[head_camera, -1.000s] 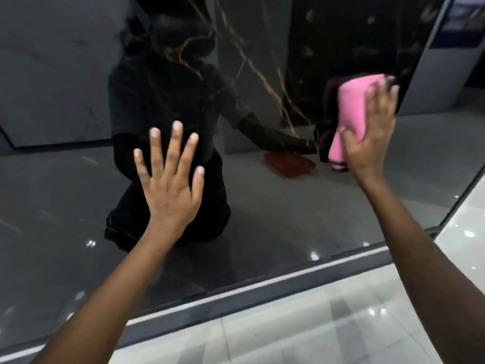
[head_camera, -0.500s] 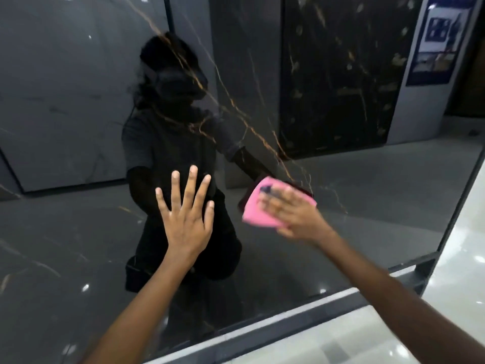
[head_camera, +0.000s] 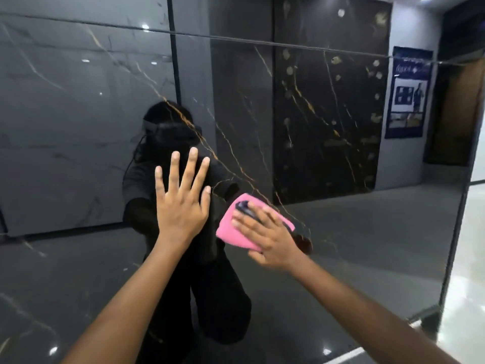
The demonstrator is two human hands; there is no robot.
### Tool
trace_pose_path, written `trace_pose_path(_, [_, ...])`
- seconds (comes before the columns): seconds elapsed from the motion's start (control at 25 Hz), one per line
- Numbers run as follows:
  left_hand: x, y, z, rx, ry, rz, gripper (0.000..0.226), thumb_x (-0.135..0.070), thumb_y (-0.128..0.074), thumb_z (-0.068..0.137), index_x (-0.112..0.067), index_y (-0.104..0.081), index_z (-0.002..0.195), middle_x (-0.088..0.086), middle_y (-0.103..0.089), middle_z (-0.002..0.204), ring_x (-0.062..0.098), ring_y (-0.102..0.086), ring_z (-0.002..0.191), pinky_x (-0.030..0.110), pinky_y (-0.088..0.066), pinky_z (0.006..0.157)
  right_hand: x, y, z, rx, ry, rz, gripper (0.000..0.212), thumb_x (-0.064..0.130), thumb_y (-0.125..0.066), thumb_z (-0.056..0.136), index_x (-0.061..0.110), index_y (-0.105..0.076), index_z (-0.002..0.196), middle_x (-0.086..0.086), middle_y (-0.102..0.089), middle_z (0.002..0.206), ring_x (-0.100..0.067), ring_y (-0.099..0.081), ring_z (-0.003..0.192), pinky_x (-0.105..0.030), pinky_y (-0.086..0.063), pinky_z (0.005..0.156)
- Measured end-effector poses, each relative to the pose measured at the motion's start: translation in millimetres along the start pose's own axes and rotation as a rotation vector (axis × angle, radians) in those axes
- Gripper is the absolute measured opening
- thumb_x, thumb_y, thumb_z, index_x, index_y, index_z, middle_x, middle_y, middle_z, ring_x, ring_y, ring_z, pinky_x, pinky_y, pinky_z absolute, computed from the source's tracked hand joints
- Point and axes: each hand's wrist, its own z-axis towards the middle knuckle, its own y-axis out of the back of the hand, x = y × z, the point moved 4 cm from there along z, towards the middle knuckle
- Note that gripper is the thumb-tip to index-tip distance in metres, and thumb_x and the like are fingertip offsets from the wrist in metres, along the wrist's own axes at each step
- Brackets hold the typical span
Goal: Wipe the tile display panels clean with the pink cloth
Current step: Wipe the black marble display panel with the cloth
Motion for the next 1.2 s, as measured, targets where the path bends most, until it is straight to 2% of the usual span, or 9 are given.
trace_pose_path(0.12, [-2.6, 12.0, 9.5, -0.039, 0.033, -0.098, 0.057, -0.035, -0.036, 0.098, -0.023, -0.027, 0.153, 0.003, -0.02, 0.161, 0.026, -0.008, 0.149, 0.048, 0.0, 0.119, -47.1, 14.1, 13.9, 0.087, 0.117, -0.045, 0.071, 0.029, -0.051, 0.08, 0.016, -0.034, 0.148, -0.004, -0.033, 0.154, -0.021, -0.016, 0.149, -0.043, -0.021, 0.117])
trace_pose_path(0.32, [18.7, 32.2, 109.9, -0.137, 0.076, -0.114, 0.058, -0.034, -0.034, 0.099, -0.02, -0.024, 0.154, 0.003, -0.015, 0.162, 0.027, -0.009, 0.149, 0.046, 0.0, 0.119, -253.6, 117.3, 90.7, -0.371, -0.894, 0.157, 0.073, 0.013, -0.047, 0.084, 0.009, -0.023, 0.153, -0.011, -0.019, 0.161, -0.031, -0.009, 0.149, -0.036, -0.007, 0.122])
trace_pose_path(0.44, [27.6, 21.5, 125.1, -0.12, 0.085, -0.015, 0.059, -0.038, -0.025, 0.101, -0.02, -0.015, 0.156, 0.002, -0.007, 0.164, 0.028, -0.002, 0.15, 0.05, 0.002, 0.119, -257.3, 132.1, 120.8, -0.496, -1.138, 0.189, 0.071, 0.017, -0.048, 0.09, 0.018, -0.021, 0.155, -0.006, -0.015, 0.162, -0.03, -0.015, 0.148, -0.039, -0.017, 0.119])
trace_pose_path(0.52, [25.5, 16.8, 118.3, -0.116, 0.076, -0.002, 0.06, -0.039, -0.025, 0.1, -0.02, -0.015, 0.156, 0.002, -0.007, 0.164, 0.028, -0.001, 0.15, 0.05, 0.005, 0.119, -182.1, 101.3, 126.2, -0.43, -0.9, 0.136, 0.076, 0.022, -0.047, 0.081, 0.021, -0.026, 0.154, -0.002, -0.011, 0.163, -0.03, -0.021, 0.146, -0.037, -0.02, 0.115])
trace_pose_path(0.64, [26.7, 20.2, 119.9, -0.137, 0.073, -0.024, 0.06, -0.038, -0.028, 0.1, -0.02, -0.017, 0.156, 0.002, -0.01, 0.163, 0.028, -0.004, 0.15, 0.051, 0.002, 0.118, -47.8, 39.5, 90.7, -0.032, -0.028, -0.003, 0.077, 0.028, -0.048, 0.075, 0.017, -0.033, 0.149, 0.008, -0.015, 0.16, -0.021, -0.013, 0.149, -0.039, -0.016, 0.118])
trace_pose_path(0.72, [26.7, 22.1, 122.5, -0.13, 0.073, -0.047, 0.06, -0.038, -0.028, 0.1, -0.02, -0.016, 0.156, 0.002, -0.009, 0.164, 0.028, -0.003, 0.15, 0.051, 0.001, 0.118, -62.2, 47.3, 89.6, 0.05, 0.203, -0.109, 0.075, 0.027, -0.049, 0.074, 0.016, -0.035, 0.147, -0.001, -0.029, 0.155, -0.019, -0.01, 0.15, -0.037, -0.017, 0.118])
trace_pose_path(0.96, [24.7, 20.7, 122.0, -0.088, 0.08, -0.032, 0.06, -0.04, -0.026, 0.1, -0.02, -0.016, 0.156, 0.002, -0.008, 0.164, 0.027, -0.002, 0.15, 0.05, 0.003, 0.119, -253.8, 155.4, 154.7, -0.514, -1.277, 0.169, 0.067, 0.033, -0.038, 0.083, 0.02, -0.034, 0.148, -0.007, -0.035, 0.153, -0.026, -0.033, 0.139, -0.045, -0.03, 0.112])
trace_pose_path(1.04, [15.0, 27.9, 121.5, -0.114, 0.128, -0.095, 0.059, -0.04, -0.026, 0.1, -0.019, -0.022, 0.154, 0.003, -0.013, 0.163, 0.026, -0.005, 0.15, 0.047, 0.005, 0.119, -219.1, 141.1, 181.2, -0.476, -1.079, 0.122, 0.077, 0.033, -0.04, 0.076, 0.019, -0.031, 0.151, -0.012, -0.031, 0.154, -0.031, -0.038, 0.136, -0.047, -0.033, 0.109])
trace_pose_path(1.2, [-65.8, 32.0, 109.2, -0.219, 0.125, -0.23, 0.06, -0.037, -0.032, 0.098, -0.012, -0.027, 0.151, 0.01, -0.02, 0.16, 0.027, -0.011, 0.148, 0.042, 0.004, 0.119, -119.7, 85.0, 198.9, -0.142, -0.078, -0.083, 0.077, 0.034, -0.044, 0.076, 0.01, -0.037, 0.149, -0.011, -0.031, 0.156, -0.032, -0.023, 0.146, -0.044, -0.033, 0.104])
